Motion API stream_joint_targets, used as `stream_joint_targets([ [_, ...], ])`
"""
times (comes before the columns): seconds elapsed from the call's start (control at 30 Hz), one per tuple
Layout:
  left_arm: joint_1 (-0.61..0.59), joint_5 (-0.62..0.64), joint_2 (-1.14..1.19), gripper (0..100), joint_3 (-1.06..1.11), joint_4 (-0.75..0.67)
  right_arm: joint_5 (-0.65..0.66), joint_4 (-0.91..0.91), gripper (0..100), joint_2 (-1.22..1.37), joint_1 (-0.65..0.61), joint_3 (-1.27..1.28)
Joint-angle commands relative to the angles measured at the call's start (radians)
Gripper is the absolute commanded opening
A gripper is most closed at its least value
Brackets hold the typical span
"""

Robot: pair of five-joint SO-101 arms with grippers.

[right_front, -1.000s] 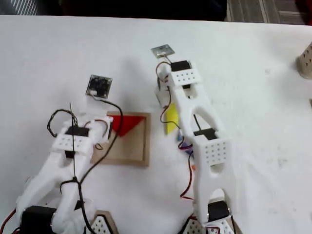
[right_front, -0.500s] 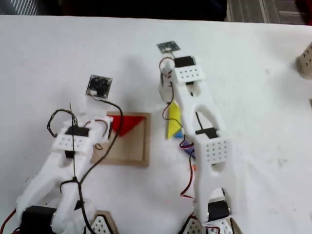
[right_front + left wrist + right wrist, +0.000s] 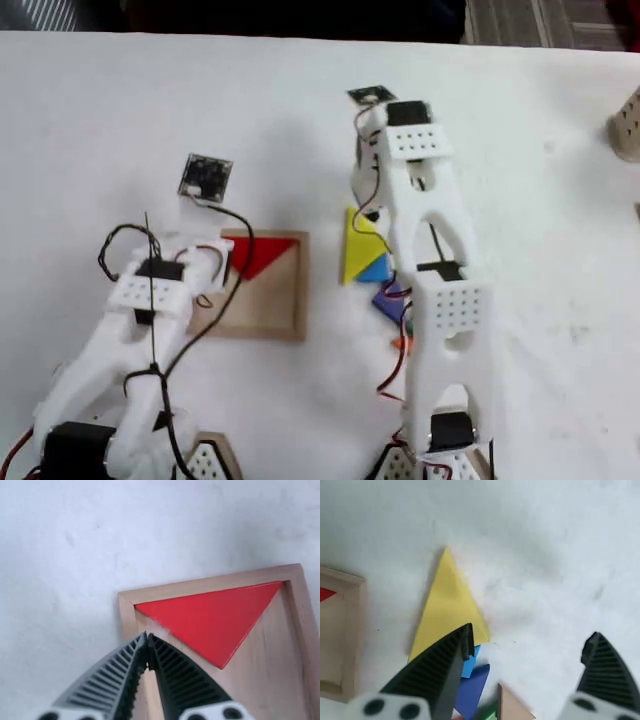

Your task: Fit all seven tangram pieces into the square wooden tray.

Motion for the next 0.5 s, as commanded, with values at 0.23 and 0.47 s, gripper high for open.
stream_joint_targets([
  [0.23,0.008,-0.011,-0.035,3,-0.009,-0.015,-0.147,0.001,32.9,0.005,-0.042,0.107],
  [0.47,0.007,-0.012,-0.033,3,-0.009,-0.020,-0.190,-0.038,32.9,-0.067,-0.068,0.184],
])
